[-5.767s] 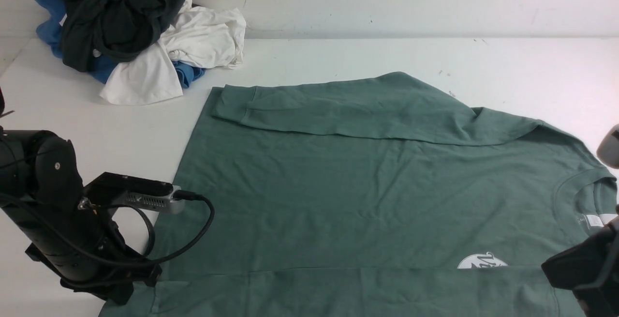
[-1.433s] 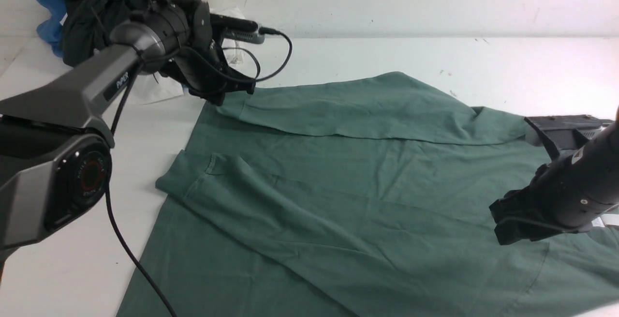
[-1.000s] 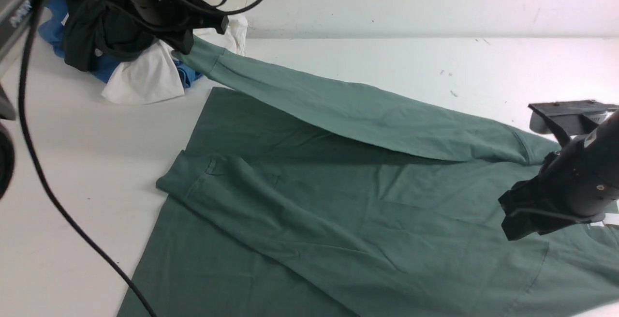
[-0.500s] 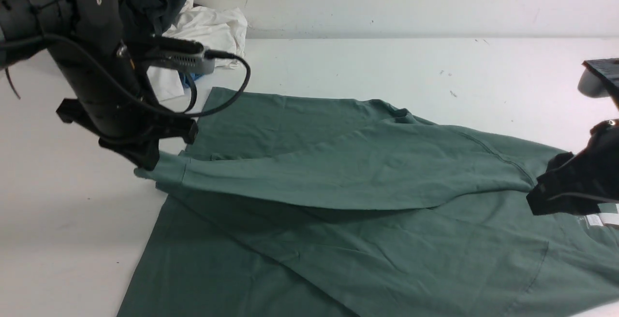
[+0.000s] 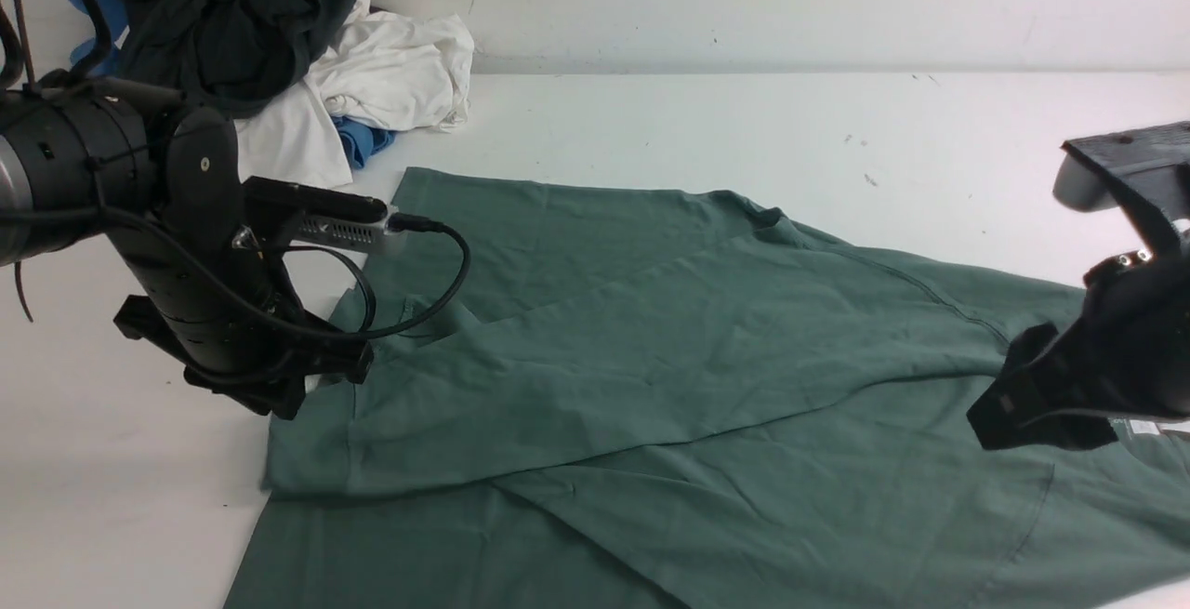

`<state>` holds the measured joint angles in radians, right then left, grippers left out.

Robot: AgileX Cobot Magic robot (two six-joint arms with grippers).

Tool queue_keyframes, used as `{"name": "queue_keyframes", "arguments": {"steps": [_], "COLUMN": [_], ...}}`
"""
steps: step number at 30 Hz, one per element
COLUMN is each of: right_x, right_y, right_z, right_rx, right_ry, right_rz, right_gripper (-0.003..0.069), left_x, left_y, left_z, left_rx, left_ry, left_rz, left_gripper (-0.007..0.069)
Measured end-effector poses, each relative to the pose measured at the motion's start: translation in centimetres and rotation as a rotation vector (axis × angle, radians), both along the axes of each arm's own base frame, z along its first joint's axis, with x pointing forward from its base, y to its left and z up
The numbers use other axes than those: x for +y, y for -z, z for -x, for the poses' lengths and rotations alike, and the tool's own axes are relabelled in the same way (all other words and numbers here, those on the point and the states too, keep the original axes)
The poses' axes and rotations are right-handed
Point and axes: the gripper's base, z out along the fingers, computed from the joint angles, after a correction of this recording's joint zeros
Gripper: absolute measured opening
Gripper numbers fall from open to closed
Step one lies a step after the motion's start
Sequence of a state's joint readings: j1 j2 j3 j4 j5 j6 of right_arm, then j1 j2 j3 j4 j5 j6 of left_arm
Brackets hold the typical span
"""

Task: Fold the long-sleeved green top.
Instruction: Use both arms simultaneously to clamp the lower edge of the clothing fabric

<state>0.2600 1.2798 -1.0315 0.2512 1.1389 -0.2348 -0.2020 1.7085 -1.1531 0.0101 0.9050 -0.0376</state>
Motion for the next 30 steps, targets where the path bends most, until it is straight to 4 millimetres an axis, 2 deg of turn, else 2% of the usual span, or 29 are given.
{"name": "queue_keyframes", "arguments": {"steps": [3,6,10,12,13,14,15,16,19,23,30], "right_x": [0.5,1.0,2.5,3.1,3.4,3.3,3.6,3.5,3.4,2.9,2.8], "right_y": [0.2,0.1,-0.7,-1.5,-1.9,-2.0,-2.6,-2.9,-4.0,-4.5,-4.6], "right_z": [0.7,1.3,2.7,3.9,4.5,4.6,5.6,5.9,7.4,8.0,8.1], "right_rx": [0.05,0.076,0.044,0.012,-0.006,-0.01,-0.038,-0.048,-0.108,-0.147,-0.153], "right_ry": [-0.038,-0.077,-0.156,-0.202,-0.223,-0.223,-0.257,-0.265,-0.309,-0.317,-0.316], "right_rz": [0.013,0.02,0.014,0.006,0.0,0.0,-0.006,-0.006,-0.005,0.013,0.021], "right_gripper": [0.0341,0.0341,0.0341,0.0341,0.0341,0.0341,0.0341,0.0341,0.0341,0.0341,0.0341], "left_x": [0.0,-0.4,-2.5,-3.7,-4.2,-4.1,-4.5,-4.5,-4.1,-3.5,-2.9], "left_y": [-0.3,-1.6,-4.0,-4.2,-3.8,-3.7,-2.8,-2.2,1.0,3.6,5.9], "left_z": [0.3,1.5,4.9,7.1,8.3,8.4,10.0,10.7,13.4,14.8,14.8], "left_rx": [0.007,0.024,0.059,0.085,0.108,0.115,0.154,0.173,0.279,0.269,0.168], "left_ry": [0.052,0.157,0.383,0.547,0.63,0.63,0.745,0.789,0.984,1.093,1.181], "left_rz": [-0.012,-0.032,-0.034,-0.042,-0.047,-0.048,-0.059,-0.065,-0.084,-0.093,-0.164], "left_gripper": [0.0288,0.038,0.0434,0.0435,0.0435,0.0435,0.0437,0.0437,0.0437,0.0437,0.0437]}}
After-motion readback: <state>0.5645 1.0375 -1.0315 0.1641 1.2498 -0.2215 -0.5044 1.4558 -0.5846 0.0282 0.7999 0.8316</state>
